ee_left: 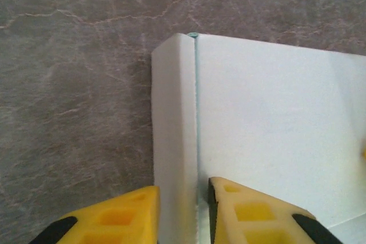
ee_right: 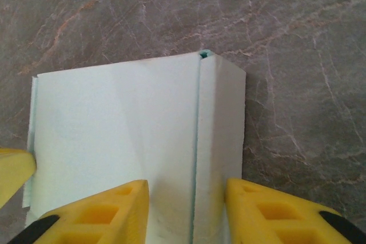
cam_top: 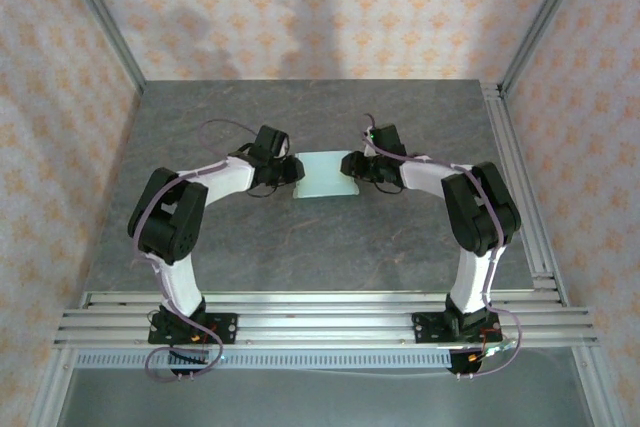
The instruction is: Fold the paper box
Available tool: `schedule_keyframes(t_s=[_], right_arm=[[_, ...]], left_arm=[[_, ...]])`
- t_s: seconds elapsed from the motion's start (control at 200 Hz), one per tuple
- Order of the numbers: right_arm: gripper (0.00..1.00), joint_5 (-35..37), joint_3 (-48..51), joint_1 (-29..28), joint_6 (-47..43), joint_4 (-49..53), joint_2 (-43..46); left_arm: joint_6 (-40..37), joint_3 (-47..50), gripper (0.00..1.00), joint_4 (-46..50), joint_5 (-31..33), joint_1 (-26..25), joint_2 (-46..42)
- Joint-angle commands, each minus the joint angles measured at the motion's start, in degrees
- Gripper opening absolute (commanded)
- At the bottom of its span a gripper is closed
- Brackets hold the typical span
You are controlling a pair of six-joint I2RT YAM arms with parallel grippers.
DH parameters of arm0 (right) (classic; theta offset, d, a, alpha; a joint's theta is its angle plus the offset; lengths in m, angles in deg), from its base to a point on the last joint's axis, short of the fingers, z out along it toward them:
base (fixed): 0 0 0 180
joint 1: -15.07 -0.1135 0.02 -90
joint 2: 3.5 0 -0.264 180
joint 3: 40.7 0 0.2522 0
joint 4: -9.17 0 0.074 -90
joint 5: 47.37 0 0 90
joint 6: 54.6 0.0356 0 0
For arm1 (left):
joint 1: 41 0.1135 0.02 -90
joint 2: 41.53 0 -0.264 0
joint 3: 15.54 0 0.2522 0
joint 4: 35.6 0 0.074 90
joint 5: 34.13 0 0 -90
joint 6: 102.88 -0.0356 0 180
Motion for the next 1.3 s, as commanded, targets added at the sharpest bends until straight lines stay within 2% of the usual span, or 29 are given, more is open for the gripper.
schedule_keyframes(t_s=[0.0,0.245,0.4,0.46,0.576,0.646,0.896,1.091,1.161,1.211,1.296], right_arm=[[0.34,-0.6,1.0,-0.5,0.8,-0.6,0.2],[0.34,-0.4,2.4,-0.4,1.2,-2.1,1.6],[0.62,3.0,5.7,0.4,4.7,-7.1,5.1],[0.67,3.4,7.1,1.2,6.8,-9.2,5.9],[0.7,2.6,8.3,1.9,8.1,-10.8,6.2],[0.71,1.9,8.8,2.0,9.0,-11.9,5.9],[0.71,0.5,10.3,2.6,11.1,-14.4,4.6],[0.71,0.5,10.2,2.5,10.4,-13.4,4.1],[0.71,0.4,10.2,2.5,10.4,-13.4,3.8],[0.71,0.4,10.1,2.6,10.4,-13.6,3.7],[0.71,0.2,10.1,2.5,10.5,-13.7,3.5]], left_arm=[[-1.2,-1.1,0.24,3.8,1.7,0.0,2.0],[-0.9,0.1,0.23,2.9,1.1,0.0,2.2],[-0.6,0.5,0.29,2.4,1.1,0.1,1.8],[-0.6,0.9,0.36,1.4,0.4,0.3,1.6],[0.1,3.2,0.63,-3.8,-3.9,1.0,0.6],[0.0,3.4,0.69,-4.3,-4.6,1.1,0.1],[0.9,4.9,0.67,-6.8,-6.5,3.0,-1.3],[0.8,5.2,0.8,-7.9,-7.9,3.4,-3.0],[0.9,5.1,0.8,-8.1,-7.8,3.5,-3.5],[0.8,4.8,0.77,-8.0,-7.7,3.4,-3.4],[0.8,4.3,0.61,-7.4,-7.6,3.6,-2.6]])
